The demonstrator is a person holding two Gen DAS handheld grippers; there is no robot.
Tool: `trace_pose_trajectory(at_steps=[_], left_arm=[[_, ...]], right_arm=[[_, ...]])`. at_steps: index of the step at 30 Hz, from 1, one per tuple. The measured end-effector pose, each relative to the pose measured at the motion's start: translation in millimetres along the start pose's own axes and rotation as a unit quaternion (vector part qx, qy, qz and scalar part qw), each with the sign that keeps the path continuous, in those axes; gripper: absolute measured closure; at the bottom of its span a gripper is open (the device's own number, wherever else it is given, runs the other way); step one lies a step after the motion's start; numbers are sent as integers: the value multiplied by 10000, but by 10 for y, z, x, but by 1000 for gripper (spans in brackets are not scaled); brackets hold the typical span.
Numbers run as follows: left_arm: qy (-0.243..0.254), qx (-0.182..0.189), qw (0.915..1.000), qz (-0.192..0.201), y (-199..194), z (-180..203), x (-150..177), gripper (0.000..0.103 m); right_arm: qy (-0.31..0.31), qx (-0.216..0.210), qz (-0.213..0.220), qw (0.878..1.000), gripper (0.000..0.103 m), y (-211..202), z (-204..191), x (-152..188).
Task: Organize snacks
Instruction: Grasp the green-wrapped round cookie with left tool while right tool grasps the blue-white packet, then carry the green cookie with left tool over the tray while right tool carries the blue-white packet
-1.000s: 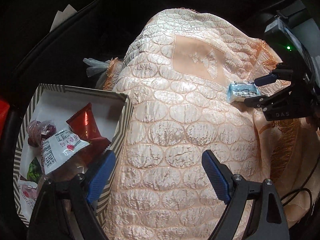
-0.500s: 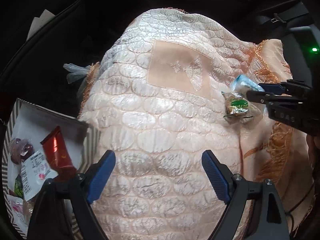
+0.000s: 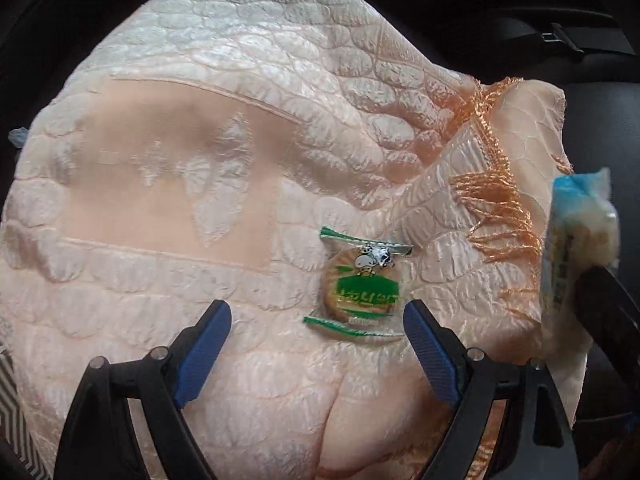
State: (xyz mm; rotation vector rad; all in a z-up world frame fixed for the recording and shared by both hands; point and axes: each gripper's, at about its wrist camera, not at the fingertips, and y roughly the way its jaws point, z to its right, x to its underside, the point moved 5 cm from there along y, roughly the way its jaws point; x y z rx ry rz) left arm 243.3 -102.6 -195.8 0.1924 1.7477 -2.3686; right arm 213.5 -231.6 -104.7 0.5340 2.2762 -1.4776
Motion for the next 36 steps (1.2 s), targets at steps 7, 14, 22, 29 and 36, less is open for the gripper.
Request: trace_pose_trajectory(at_steps=[7,14,22,29,36], left_arm=[[-24,247,9997,-65,281,134,-53,14],[185,709,9970,-245,427,313,-17,48],[243,581,9980,-101,338,249,63,53],[379,-149,9986,341,-84,-20,179,53],[554,-673,9931,783,-531,-319,380,53]], right_arm=[[241,-252,-7,9994,69,-19,38,-15],[375,-341,47,9987,69,-54,93,-34],[312,-348,20,9989,69,-30,74,-31],[99,-327,2,9994,69,-20,-46,-4],[-291,-36,74,9995,69,-44,-242,68]])
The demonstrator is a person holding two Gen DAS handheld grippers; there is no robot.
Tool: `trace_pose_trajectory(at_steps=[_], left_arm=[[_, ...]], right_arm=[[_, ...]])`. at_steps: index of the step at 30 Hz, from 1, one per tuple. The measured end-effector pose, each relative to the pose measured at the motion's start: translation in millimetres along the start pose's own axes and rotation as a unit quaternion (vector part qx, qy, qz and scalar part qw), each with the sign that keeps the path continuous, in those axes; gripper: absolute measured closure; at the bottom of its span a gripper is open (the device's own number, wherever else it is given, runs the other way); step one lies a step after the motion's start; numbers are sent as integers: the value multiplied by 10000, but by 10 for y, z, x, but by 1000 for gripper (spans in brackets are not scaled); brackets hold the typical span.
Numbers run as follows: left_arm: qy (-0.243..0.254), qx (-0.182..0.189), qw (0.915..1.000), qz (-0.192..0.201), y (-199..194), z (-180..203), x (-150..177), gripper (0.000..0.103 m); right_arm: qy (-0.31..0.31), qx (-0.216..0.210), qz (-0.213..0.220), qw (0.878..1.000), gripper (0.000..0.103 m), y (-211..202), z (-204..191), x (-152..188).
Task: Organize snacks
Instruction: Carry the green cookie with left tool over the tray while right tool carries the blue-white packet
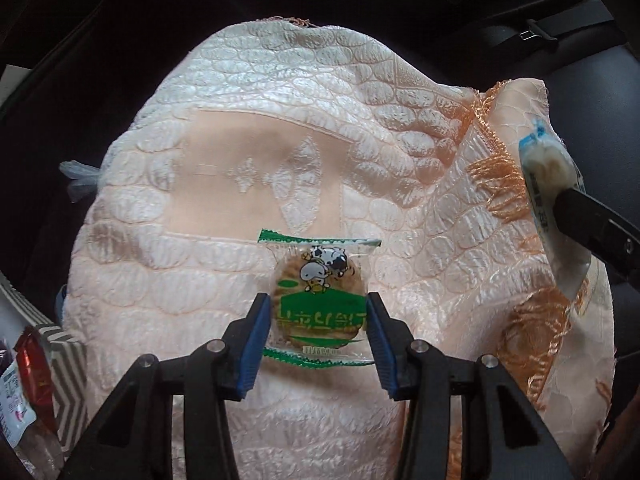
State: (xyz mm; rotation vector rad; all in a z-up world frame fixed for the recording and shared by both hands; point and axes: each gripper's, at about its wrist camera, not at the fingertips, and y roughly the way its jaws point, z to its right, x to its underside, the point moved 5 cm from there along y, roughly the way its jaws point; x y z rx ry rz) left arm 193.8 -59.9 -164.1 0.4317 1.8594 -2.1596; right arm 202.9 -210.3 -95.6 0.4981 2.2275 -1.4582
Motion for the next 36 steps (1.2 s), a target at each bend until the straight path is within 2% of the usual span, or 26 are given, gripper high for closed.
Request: trace_pose_trajectory(at_steps=[5,12,27,36], left_arm=[[99,-308,9992,250,-260,-174,185,53],[202,-638,9963,544,-664,-388,466,53],[340,-923,9908,928,-1273,-641,1007,53],[132,-1154,9870,1108,-1547,-966,1254,53]], right_arm=[[-219,205,77,9995,69,-72,-188,135],[-292,250,154,9991,69,-189,-475,457],[-242,57,91,9997,69,-338,-869,1091],[-516,-77,-52,9986,69,-325,-1214,1321]])
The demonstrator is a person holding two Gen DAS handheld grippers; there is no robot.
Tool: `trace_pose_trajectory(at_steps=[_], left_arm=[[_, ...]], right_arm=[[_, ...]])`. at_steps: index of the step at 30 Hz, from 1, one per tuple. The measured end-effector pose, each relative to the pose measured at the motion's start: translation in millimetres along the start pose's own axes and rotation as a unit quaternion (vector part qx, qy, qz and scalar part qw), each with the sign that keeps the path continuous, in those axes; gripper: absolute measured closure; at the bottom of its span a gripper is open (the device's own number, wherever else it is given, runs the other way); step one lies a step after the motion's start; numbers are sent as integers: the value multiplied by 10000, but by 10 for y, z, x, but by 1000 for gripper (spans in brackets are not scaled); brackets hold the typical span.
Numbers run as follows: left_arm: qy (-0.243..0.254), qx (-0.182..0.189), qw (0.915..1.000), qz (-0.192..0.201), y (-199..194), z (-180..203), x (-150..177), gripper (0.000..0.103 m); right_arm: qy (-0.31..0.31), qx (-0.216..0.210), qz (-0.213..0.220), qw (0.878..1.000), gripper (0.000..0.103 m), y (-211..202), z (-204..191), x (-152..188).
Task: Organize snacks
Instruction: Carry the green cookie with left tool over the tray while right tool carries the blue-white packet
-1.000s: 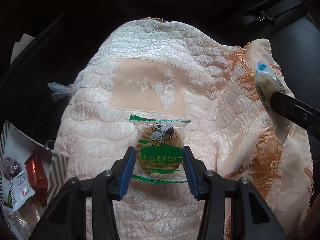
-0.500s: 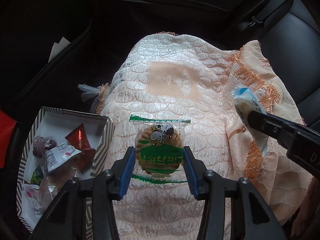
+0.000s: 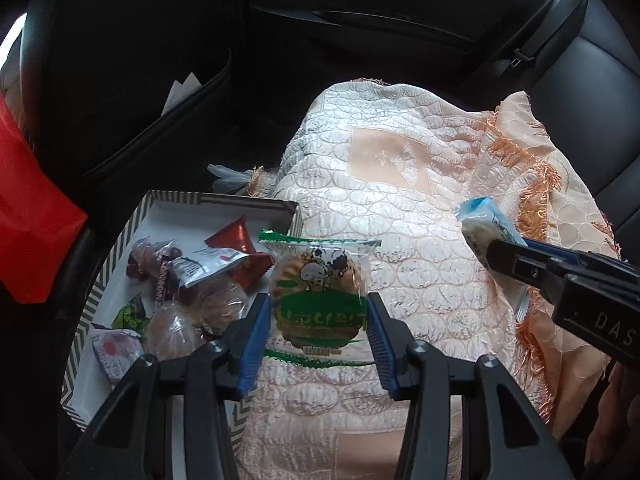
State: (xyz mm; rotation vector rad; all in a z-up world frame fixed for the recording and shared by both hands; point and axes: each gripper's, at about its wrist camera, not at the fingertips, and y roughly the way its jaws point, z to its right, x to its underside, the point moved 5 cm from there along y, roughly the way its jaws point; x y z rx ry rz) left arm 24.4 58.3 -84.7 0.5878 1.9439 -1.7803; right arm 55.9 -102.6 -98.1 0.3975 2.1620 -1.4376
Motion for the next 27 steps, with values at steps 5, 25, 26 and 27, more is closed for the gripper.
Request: trace_pose_trajectory(at_steps=[5,25,26,27], left_arm=[[-171,-159,9997,30,-65,-232,96,53],[-946,-611,9936,32,-162,-1120,360,53],[-987,-633,9931,22,-157,-1166,375,53],[-1024,-658,9926,4,-150,-1212,392,53]], right_arm=[[-211,-114,-102,9997,69,41,-245,65],[-1076,-480,-419,9922,69,243,-1155,146],[-1120,-485,-431,9916,69,259,-1194,144],[-1169,-488,-445,9909,69,278,-1237,142]])
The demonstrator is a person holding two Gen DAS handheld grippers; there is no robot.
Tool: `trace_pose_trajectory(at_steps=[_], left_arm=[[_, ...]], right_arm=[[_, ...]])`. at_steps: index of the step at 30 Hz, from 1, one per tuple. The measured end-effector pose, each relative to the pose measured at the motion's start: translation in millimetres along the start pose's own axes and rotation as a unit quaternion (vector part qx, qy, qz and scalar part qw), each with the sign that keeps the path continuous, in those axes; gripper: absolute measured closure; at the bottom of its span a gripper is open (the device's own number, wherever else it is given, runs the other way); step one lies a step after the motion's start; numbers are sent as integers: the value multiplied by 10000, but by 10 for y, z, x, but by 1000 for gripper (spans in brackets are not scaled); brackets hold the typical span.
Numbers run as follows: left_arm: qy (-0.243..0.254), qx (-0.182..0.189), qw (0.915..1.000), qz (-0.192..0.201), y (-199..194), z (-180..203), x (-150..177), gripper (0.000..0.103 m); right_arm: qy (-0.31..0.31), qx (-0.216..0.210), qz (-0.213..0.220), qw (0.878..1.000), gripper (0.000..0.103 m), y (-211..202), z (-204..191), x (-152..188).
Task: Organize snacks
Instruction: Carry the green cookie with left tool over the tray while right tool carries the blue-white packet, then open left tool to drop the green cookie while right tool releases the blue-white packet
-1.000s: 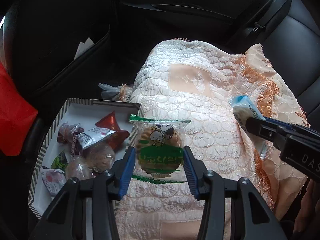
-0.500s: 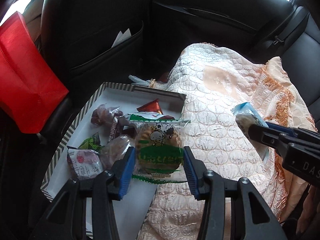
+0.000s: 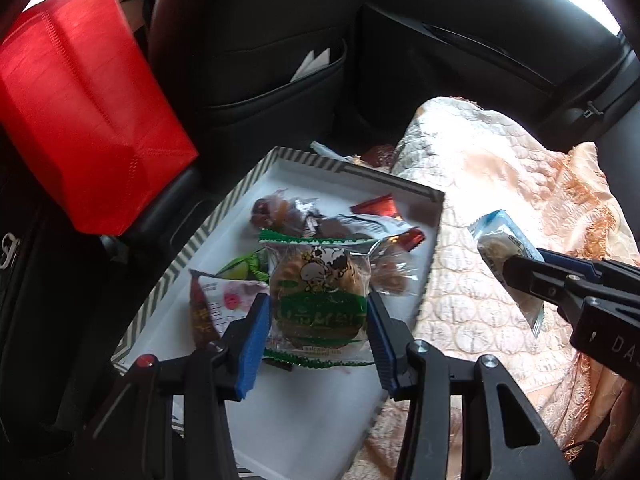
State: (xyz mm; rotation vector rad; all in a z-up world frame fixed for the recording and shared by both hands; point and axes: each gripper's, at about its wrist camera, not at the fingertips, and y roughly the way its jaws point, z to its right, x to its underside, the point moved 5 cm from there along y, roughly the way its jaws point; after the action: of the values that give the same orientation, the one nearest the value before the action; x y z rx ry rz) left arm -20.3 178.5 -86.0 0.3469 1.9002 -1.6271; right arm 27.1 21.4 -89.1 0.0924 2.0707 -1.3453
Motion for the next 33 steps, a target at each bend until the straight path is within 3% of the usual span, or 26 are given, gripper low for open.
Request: trace_pose_trajectory(at_steps=[9,18,27,33], left_arm=[[-478,-127,9986,-193,156,-409,81,53],[-592,-192,9973,-392,312,-548,161,53],[-580,-188,9967,-533,418,-566,188,53],[-611,-195,9962,-594,481,-576,190,53]], right_arm=[[-356,-107,-252,9990,69,289,-342,-135],[-502,-483,-694,9951,69,757,-714,-336],[-668,-266,-896,9934,70,1234,-844,-521],[-906,-219,-984,9908,70,1372,-962,-468]])
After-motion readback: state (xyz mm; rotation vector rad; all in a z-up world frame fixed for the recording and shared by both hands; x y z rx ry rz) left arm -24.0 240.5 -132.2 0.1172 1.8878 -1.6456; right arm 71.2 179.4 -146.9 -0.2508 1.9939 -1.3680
